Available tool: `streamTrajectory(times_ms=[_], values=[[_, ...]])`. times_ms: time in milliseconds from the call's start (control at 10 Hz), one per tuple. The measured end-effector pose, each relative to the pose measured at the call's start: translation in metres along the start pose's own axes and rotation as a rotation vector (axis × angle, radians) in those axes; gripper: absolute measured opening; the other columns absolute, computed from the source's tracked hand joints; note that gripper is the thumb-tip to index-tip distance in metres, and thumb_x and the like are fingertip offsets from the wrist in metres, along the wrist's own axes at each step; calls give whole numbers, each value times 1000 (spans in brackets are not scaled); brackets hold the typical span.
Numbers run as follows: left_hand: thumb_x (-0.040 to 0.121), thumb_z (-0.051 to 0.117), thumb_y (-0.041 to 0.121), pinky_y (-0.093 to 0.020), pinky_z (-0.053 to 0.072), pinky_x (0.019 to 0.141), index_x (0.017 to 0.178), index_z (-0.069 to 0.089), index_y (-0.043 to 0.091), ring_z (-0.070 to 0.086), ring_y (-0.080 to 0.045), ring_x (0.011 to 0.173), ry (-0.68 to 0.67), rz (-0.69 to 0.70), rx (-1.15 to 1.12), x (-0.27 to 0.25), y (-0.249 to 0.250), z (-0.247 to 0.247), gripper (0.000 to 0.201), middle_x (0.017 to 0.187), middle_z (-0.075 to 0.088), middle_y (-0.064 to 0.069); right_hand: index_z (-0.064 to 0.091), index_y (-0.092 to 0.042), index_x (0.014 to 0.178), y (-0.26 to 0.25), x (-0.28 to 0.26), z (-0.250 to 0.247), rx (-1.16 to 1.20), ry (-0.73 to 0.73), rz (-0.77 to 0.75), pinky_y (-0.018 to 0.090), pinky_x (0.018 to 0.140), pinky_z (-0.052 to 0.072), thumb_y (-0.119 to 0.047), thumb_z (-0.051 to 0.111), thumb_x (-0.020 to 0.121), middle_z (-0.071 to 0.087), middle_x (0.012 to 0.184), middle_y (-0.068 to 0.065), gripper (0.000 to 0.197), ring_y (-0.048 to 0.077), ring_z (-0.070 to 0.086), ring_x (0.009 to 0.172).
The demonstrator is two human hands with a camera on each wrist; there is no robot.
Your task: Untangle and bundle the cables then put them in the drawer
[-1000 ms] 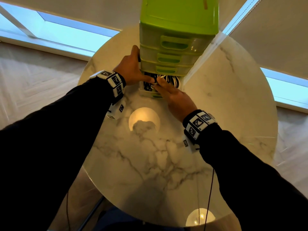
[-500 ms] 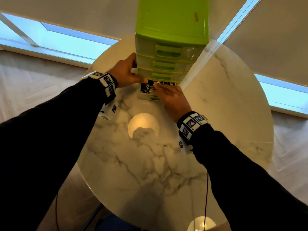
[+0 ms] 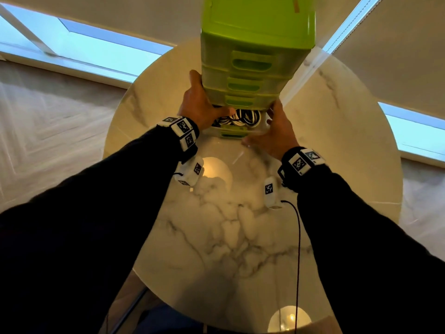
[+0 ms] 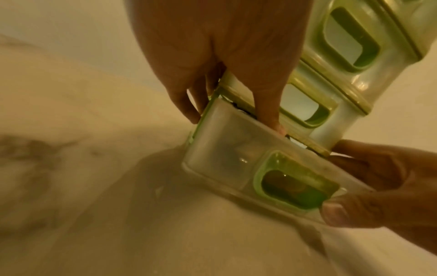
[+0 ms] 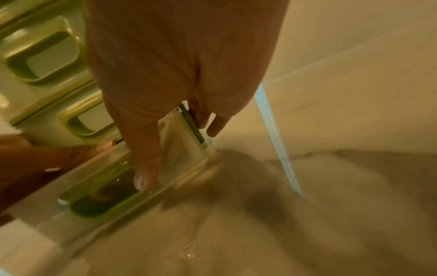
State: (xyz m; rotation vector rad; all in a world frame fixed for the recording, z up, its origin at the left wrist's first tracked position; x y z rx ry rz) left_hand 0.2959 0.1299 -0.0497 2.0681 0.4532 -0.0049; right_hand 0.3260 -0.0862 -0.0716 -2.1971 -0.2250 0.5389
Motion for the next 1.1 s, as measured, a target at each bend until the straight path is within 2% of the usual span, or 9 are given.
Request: streamTrajectory(times_ms=[100,300,400,500,600,700,900,1000,1100], values=[[66,93,37,-27,44,76,128,31,9,56,-15,96,-15,18,51,2,2,-4,92,120,65,-6,30,-21,149,-2,3,-8,0,46,28,32,108,43,-26,101,47,52,142,-7,125,13,50,129],[78,85,36,-41,51,81,136,28,5,64,-36,108,-58,41,102,5,-1,-3,87,122,66,-16,43,-13,132,-13,9,-19,-89,120,37,42,97,52,-33,102,43,61,127,4,108,24,57,114],[70,89,47,-49,53,98,133,26,11,62,-26,120,-270,40,-65,5,-15,2,96,132,61,-6,45,-14,126,-13,8,-19,-91,135,26,44,94,53,-36,102,42,63,123,4,104,25,59,110],[70,92,30,-32,50,105,138,24,14,59,-9,124,-363,58,-18,1,-27,-1,98,139,58,5,46,-14,121,-12,8,-19,-105,152,24,47,90,54,-37,101,40,66,118,4,101,26,61,105],[81,84,28,-24,54,89,138,31,14,66,-6,100,-228,119,94,5,-22,-9,79,123,68,6,47,-12,121,-15,11,-21,-91,218,43,50,88,54,-34,99,48,67,113,7,92,30,63,101],[89,74,27,-32,52,86,135,35,13,68,-16,95,-130,171,137,7,-17,-12,62,116,71,3,50,-11,122,-15,13,-21,-91,274,59,50,86,54,-30,93,58,69,110,9,80,34,64,99],[97,61,26,-30,48,83,142,32,16,66,-16,86,-61,179,163,-3,-17,-8,54,108,73,4,55,-8,123,1,4,-13,-31,245,37,38,94,56,-13,70,90,71,116,11,37,26,68,104],[96,61,19,-29,48,94,150,22,23,58,-8,113,-102,126,102,-14,-14,-5,67,138,60,2,60,-15,129,3,-11,-17,-27,217,52,20,89,49,-14,58,97,70,119,5,32,20,67,106],[93,68,20,-32,45,103,152,27,22,50,-10,120,-92,12,55,-46,-33,-5,72,146,50,-2,66,-22,116,28,-50,-15,-51,141,117,17,84,46,-21,58,96,71,107,-1,22,15,66,94]])
Point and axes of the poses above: each hand's wrist, its own x-axis towards the middle knuckle, its own z-axis out of the palm, y = z × x, the point moved 9 cm from there along x, towards the middle knuckle
